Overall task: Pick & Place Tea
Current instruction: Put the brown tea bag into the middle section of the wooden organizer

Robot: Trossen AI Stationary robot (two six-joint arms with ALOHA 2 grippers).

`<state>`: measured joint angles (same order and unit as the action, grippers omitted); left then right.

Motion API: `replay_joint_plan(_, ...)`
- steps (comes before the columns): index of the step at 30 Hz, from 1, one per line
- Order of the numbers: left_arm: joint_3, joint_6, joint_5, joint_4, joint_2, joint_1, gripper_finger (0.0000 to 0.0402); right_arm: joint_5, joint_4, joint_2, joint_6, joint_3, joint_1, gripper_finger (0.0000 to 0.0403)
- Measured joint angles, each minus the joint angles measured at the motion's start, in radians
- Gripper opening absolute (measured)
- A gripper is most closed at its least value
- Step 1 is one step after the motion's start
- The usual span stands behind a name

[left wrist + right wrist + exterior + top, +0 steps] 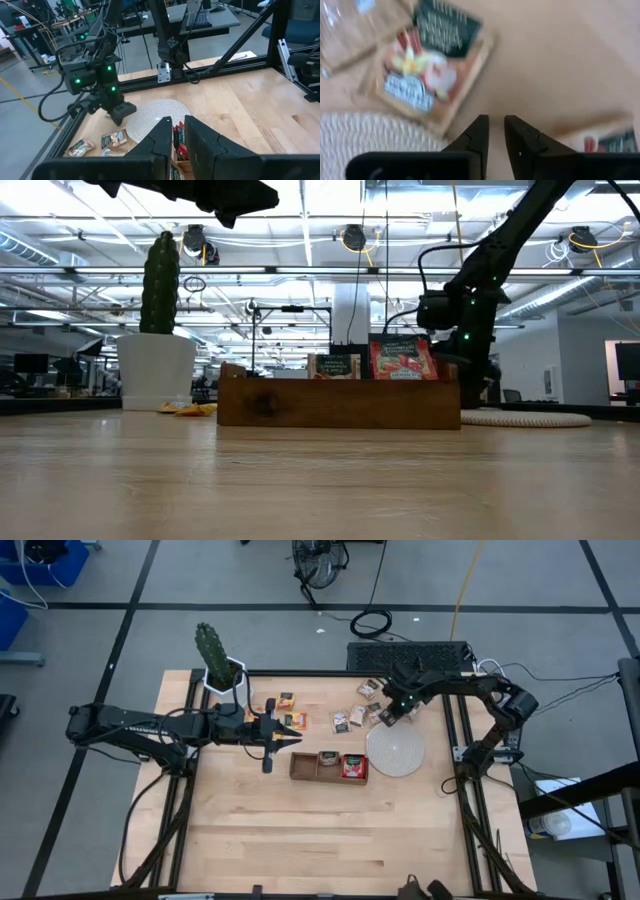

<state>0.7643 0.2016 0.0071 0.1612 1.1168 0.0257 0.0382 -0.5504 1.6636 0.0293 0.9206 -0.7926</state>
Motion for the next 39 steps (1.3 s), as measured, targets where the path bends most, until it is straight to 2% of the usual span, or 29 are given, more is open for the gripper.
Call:
replay_joint_plan(7, 0.0, 0.0, 0.0, 0.0, 0.0, 0.0, 0.0058, -0.02, -0.205, -0.055, 0.025, -0.005, 0.003, 0.0068)
replay_joint_plan(12, 0.0, 0.0, 0.0, 0.0, 0.0, 0.0, 0.0058, -0.111, -0.248, -0.159, 0.03, -0.005, 0.01, 0.0065)
replay_joint_plan(16, 0.0, 0.0, 0.0, 0.0, 0.0, 0.0, 0.0058, -0.208, -0.262, -0.258, -0.057, -0.005, 0.009, 0.0071)
replay_joint_plan(20, 0.0, 0.0, 0.0, 0.0, 0.0, 0.0, 0.0058, -0.214, -0.308, -0.288, -0.071, -0.003, -0.007, 0.0117)
replay_joint_plan(26, 0.0, 0.0, 0.0, 0.0, 0.0, 0.0, 0.0058, -0.184, -0.341, -0.23, -0.005, -0.004, -0.062, 0.0232)
replay_joint_plan(29, 0.0, 0.0, 0.0, 0.0, 0.0, 0.0, 0.0058, -0.102, -0.322, -0.187, 0.01, -0.004, -0.128, 0.0274)
replay_joint_plan(33, 0.0, 0.0, 0.0, 0.0, 0.0, 0.0, 0.0058, -0.037, -0.27, -0.144, 0.016, -0.019, -0.185, 0.0296)
replay_joint_plan(39, 0.0, 0.0, 0.0, 0.0, 0.0, 0.0, 0.0058, -0.037, -0.167, -0.126, 0.02, -0.075, -0.18, 0.0288)
